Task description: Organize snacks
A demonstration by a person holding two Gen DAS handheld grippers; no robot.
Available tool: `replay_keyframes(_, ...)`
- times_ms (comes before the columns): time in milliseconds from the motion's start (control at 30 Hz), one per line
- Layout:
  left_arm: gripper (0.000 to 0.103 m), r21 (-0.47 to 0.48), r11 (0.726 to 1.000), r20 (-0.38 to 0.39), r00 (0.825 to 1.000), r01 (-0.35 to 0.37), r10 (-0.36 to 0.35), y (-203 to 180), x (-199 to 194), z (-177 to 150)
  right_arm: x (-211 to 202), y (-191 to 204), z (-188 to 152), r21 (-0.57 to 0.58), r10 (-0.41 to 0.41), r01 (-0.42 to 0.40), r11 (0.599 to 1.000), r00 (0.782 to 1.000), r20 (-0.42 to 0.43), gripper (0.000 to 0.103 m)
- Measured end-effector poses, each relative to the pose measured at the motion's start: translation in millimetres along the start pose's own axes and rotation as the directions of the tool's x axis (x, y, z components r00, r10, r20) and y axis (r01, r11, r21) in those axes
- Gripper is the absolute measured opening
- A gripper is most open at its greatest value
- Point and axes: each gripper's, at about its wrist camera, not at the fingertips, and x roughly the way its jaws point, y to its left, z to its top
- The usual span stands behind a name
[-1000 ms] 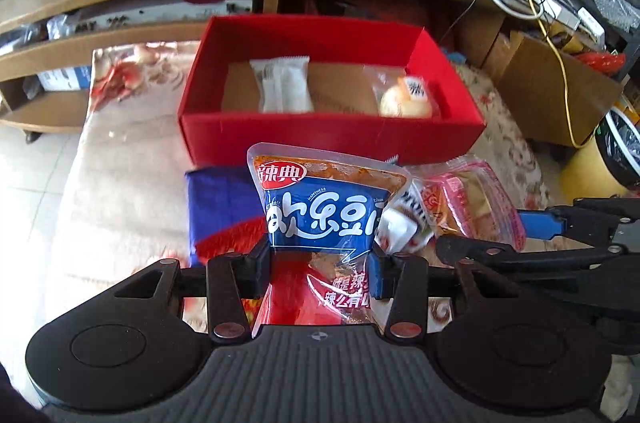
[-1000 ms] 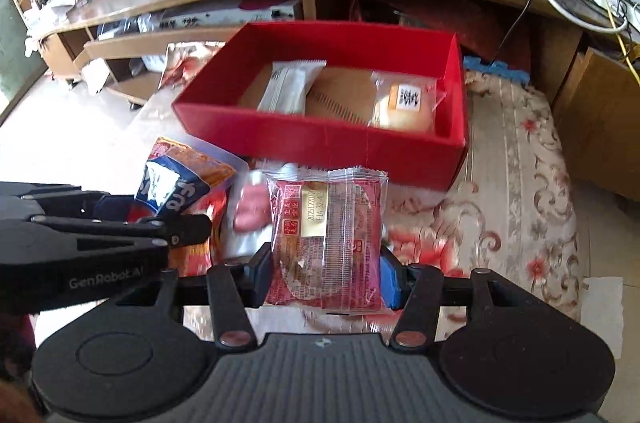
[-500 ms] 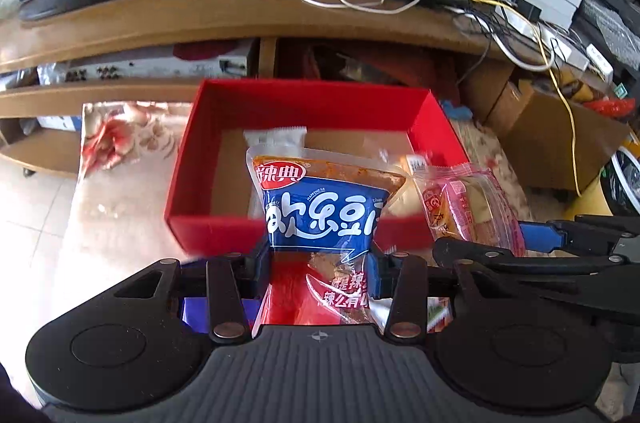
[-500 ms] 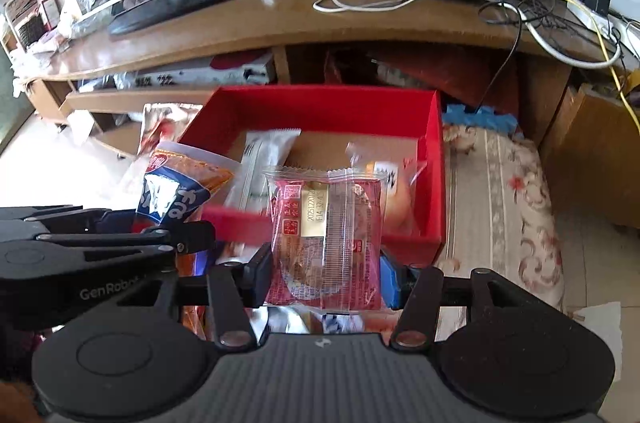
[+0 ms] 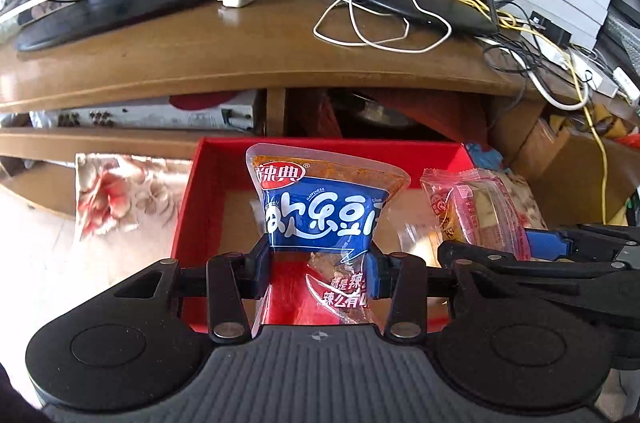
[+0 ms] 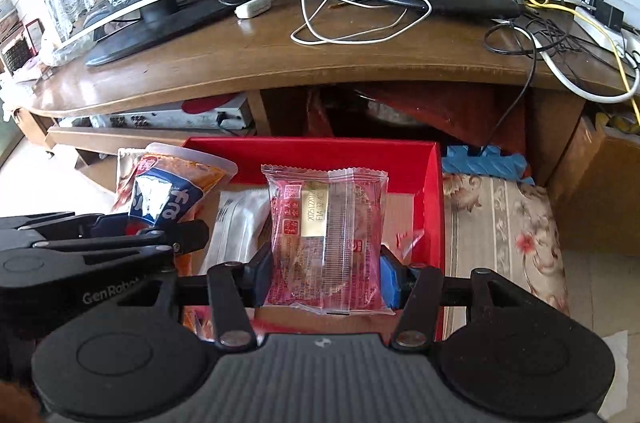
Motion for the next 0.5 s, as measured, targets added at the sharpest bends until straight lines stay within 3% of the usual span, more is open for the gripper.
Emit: replay_keyframes(500, 0.049, -0.011, 1.000, -0.028, 0.999, -0.022, 0.022, 5, 45, 11, 48, -10, 12, 0.006, -0.008, 0.009, 1.000, 1.000, -0.027, 0.050)
